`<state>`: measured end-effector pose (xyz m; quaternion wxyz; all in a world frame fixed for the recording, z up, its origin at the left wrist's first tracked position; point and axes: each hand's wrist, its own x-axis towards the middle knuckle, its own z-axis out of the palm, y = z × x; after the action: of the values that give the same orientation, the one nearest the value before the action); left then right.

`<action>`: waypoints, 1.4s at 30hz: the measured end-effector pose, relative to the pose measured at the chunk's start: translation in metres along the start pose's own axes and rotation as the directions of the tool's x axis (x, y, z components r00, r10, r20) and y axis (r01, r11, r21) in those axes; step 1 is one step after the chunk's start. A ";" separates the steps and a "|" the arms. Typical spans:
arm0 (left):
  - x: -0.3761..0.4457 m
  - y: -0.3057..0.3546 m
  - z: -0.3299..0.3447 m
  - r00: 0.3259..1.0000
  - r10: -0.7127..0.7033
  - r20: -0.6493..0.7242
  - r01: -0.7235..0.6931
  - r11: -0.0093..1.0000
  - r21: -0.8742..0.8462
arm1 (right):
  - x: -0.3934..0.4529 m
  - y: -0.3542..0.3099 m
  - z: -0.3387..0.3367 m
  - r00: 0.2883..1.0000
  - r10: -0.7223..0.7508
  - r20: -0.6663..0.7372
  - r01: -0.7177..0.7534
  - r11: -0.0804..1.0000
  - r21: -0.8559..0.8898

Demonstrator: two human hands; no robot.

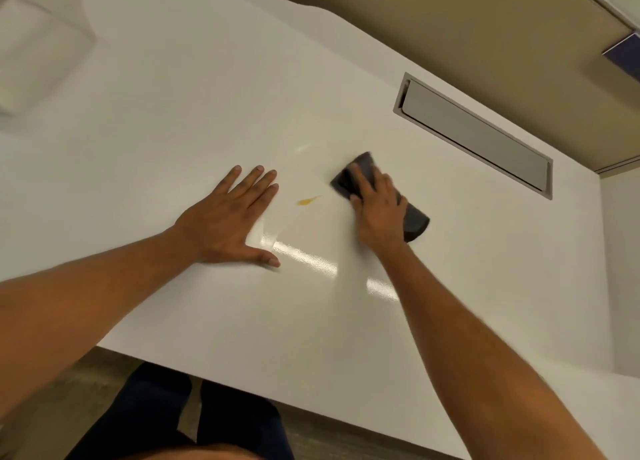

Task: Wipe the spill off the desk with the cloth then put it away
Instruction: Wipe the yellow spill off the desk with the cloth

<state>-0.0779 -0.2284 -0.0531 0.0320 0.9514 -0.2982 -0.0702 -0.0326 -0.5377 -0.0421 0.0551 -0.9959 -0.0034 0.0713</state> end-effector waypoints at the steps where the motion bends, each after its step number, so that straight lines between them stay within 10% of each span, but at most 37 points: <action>1: 0.000 0.000 0.000 1.000 0.003 -0.003 -0.003 1.000 -0.001 | -0.017 -0.010 0.005 0.998 -0.053 0.026 0.053 0.999 -0.002; 9: 0.000 -0.002 -0.001 1.000 0.013 0.012 -0.013 1.000 -0.024 | -0.207 0.010 0.022 0.964 -0.236 0.120 0.234 0.972 0.029; 17: -0.003 -0.005 0.003 0.995 0.029 -0.095 -0.028 1.000 0.011 | -0.017 0.033 -0.003 0.989 0.144 -0.022 -0.143 0.988 0.052; 25: -0.002 -0.005 0.001 0.996 0.036 -0.082 -0.032 0.998 0.045 | -0.033 -0.047 0.010 0.947 -0.318 0.050 0.318 0.948 0.004; 33: 0.000 -0.005 -0.001 0.999 0.031 -0.037 -0.029 0.998 0.050 | -0.167 -0.020 0.025 0.893 -0.415 0.174 0.418 0.908 0.024; 42: -0.001 -0.005 0.000 0.997 0.049 -0.055 -0.045 0.997 0.065 | 0.020 -0.052 0.003 0.998 0.055 -0.002 -0.055 0.996 0.070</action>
<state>-0.0763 -0.2236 -0.0530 0.0115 0.9463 -0.3214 -0.0330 -0.0132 -0.4849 -0.0423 0.0881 -0.9932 0.0265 0.0710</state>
